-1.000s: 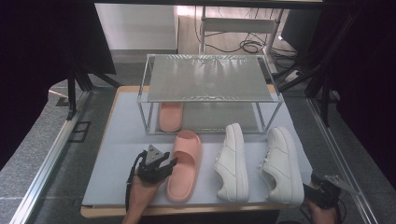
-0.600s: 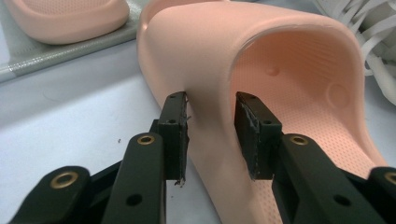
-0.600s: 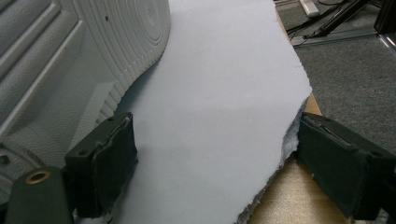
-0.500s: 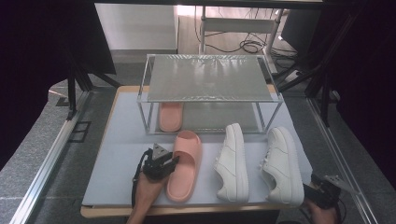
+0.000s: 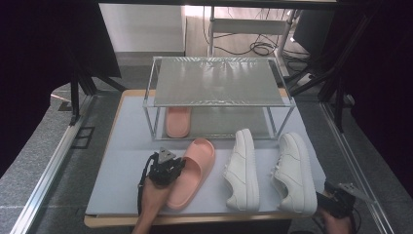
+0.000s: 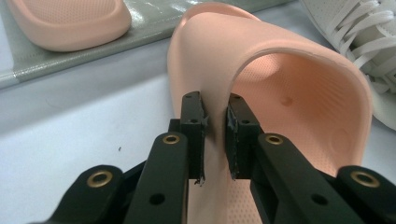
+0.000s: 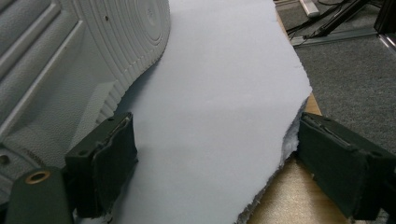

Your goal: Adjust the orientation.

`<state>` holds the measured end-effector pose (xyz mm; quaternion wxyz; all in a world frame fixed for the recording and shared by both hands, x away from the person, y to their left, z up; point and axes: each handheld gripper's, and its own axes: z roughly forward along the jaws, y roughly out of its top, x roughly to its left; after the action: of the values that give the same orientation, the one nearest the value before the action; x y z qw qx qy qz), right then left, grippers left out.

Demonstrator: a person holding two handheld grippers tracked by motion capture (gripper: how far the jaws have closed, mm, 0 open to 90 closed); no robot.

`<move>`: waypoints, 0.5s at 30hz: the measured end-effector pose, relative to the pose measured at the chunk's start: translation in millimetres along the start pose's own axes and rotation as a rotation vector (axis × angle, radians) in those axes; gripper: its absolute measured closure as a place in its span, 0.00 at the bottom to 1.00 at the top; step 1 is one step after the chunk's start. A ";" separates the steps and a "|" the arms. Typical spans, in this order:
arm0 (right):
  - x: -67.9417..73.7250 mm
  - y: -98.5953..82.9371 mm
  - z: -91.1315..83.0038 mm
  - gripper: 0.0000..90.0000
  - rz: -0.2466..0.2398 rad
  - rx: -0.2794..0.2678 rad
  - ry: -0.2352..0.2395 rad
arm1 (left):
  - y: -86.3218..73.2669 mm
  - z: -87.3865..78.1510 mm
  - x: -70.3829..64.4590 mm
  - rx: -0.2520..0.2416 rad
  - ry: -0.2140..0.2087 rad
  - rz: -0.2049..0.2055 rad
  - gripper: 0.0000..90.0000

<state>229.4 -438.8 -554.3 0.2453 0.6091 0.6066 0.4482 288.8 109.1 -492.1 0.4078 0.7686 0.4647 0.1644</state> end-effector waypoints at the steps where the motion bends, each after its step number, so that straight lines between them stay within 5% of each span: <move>1: 0.0 0.0 0.0 0.14 0.000 0.000 0.000 | 1.1 0.1 0.3 -0.001 0.001 0.000 0.88; 15: -0.2 0.0 0.0 0.14 -0.002 0.001 0.000 | 33.5 9.0 3.6 -0.045 0.026 0.002 0.88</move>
<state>229.4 -438.9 -554.4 0.2457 0.6086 0.6073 0.4477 315.7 100.0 -472.0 0.4189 0.7574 0.4654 0.1851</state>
